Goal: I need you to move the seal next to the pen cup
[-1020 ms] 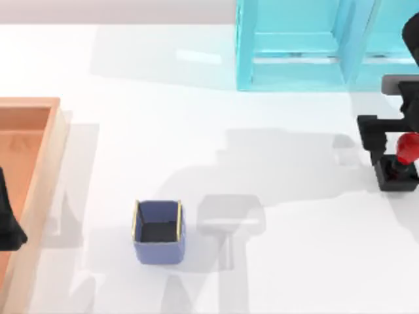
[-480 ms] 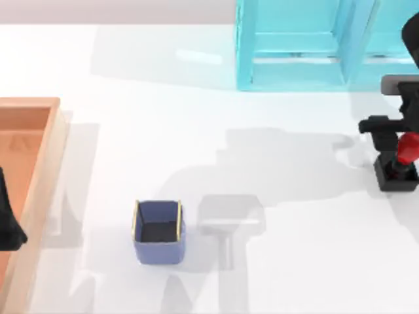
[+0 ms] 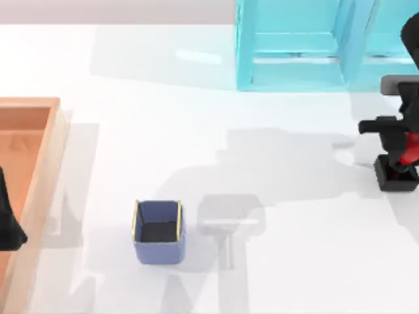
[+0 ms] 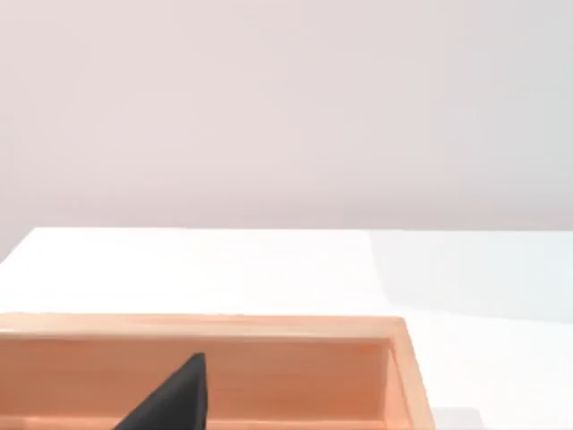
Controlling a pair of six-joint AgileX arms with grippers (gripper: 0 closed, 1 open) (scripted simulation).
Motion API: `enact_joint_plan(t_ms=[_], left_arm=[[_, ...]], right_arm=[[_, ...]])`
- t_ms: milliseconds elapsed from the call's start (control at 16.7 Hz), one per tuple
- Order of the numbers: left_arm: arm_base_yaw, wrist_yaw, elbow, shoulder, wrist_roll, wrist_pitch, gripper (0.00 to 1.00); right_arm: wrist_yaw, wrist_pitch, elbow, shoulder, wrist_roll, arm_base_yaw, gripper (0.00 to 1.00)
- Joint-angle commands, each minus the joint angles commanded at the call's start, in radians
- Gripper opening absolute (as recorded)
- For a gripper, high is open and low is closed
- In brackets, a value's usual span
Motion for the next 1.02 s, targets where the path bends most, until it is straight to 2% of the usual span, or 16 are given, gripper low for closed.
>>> enact_joint_plan(t_ms=[600,780,1020], left_arm=[[0.000,0.000,0.000,0.000,0.000,0.000,1.00],[0.000,0.000,0.000,0.000,0.000,0.000,1.00],[0.000,0.000,0.000,0.000,0.000,0.000,1.00]], right_arm=[[0.001,-0.035,0.037,0.013,0.018,0.015,0.00],[0.001,-0.148,0.169,0.051,0.073,0.068,0.00],[0.001,-0.368,0.472,0.119,0.177,0.170,0.00]])
